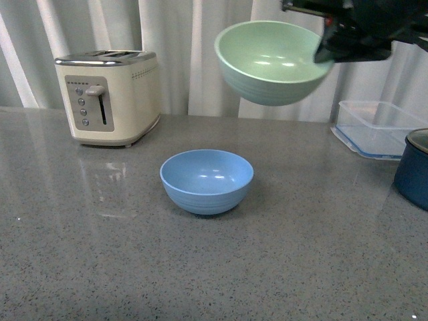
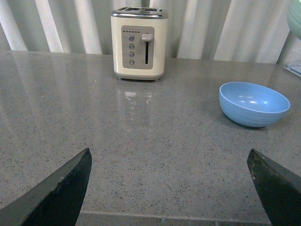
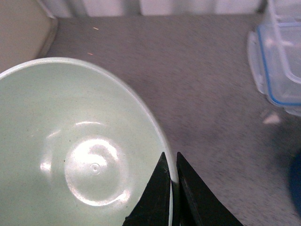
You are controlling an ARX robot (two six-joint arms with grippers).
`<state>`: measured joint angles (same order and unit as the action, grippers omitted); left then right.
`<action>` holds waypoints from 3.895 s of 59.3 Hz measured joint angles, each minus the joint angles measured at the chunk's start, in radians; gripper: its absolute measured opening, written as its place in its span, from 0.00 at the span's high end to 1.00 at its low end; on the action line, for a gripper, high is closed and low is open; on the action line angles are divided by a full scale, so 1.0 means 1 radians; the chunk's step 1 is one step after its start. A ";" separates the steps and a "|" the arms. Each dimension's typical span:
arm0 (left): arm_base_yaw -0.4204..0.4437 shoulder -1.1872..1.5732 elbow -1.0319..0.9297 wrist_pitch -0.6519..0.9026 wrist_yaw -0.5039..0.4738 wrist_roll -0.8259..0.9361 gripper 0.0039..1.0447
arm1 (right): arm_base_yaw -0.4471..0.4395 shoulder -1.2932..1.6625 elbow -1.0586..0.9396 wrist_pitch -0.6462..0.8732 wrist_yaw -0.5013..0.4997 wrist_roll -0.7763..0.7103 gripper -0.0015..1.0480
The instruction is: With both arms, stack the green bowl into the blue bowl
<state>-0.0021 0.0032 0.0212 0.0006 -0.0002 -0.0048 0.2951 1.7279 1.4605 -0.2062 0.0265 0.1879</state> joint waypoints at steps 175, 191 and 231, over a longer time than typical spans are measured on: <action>0.000 0.000 0.000 0.000 -0.001 0.000 0.06 | -0.293 -1.212 -1.455 0.713 -0.025 -0.185 0.99; 0.000 0.000 0.000 0.000 -0.001 0.000 0.06 | -0.293 -1.363 -1.456 0.571 -0.025 -0.185 0.99; 0.000 0.000 0.000 0.000 -0.001 0.000 0.06 | -0.293 -1.680 -1.455 0.222 -0.027 -0.185 0.99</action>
<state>-0.0021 0.0032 0.0212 0.0006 -0.0013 -0.0048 0.0025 0.0479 0.0055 0.0154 -0.0010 0.0025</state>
